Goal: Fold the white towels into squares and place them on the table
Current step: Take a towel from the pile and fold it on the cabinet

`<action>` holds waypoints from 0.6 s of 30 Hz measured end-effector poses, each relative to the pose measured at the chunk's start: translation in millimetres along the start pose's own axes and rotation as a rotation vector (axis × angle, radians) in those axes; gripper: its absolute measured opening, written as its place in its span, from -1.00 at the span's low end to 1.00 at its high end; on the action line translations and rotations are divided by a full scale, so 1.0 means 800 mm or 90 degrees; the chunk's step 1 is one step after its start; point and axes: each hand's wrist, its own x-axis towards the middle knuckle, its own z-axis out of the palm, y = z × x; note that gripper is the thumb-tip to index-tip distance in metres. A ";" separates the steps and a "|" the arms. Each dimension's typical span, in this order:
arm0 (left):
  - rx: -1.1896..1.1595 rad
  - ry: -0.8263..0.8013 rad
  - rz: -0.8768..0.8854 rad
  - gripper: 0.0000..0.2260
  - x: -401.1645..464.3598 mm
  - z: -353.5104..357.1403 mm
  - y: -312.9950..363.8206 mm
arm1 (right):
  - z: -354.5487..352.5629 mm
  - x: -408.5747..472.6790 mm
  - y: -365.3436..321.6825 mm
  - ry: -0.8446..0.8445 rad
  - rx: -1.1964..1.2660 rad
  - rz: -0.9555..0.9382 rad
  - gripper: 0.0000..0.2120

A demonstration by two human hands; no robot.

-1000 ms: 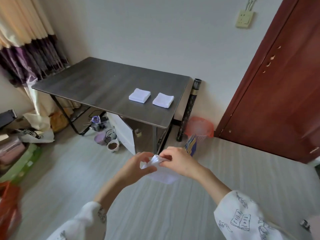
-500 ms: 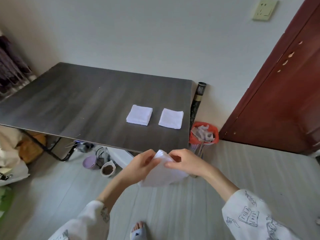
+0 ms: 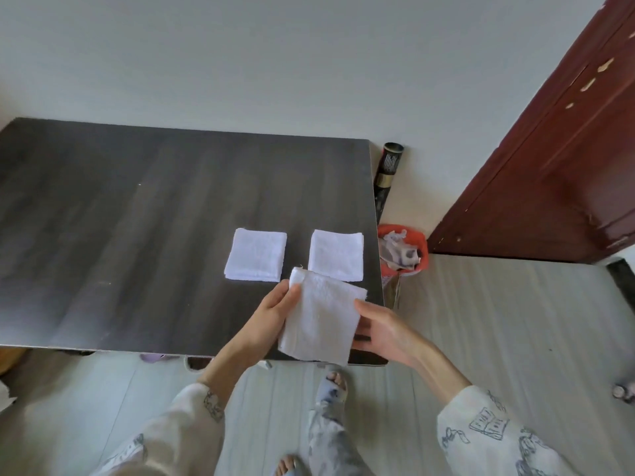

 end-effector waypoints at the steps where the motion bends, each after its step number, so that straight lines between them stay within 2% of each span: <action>1: -0.008 0.002 -0.007 -0.70 0.018 -0.001 0.003 | -0.004 0.014 -0.009 0.000 0.001 -0.005 -0.57; 5: 0.022 0.039 -0.028 -0.69 0.090 0.000 0.015 | -0.027 0.062 -0.050 0.043 -0.016 -0.017 -0.65; 7: 0.113 0.084 -0.016 -0.72 0.127 0.004 0.015 | -0.042 0.083 -0.068 0.080 -0.052 -0.019 -0.73; 11: 0.286 0.178 -0.018 -0.74 0.195 0.005 0.005 | -0.063 0.119 -0.094 0.192 -0.197 -0.015 -0.73; 15: 0.350 0.196 -0.070 -0.70 0.242 -0.003 -0.014 | -0.072 0.152 -0.104 0.270 -0.369 -0.014 -0.75; 18: 0.400 0.181 -0.094 -0.72 0.269 -0.010 -0.024 | -0.081 0.176 -0.106 0.309 -0.430 -0.014 -0.76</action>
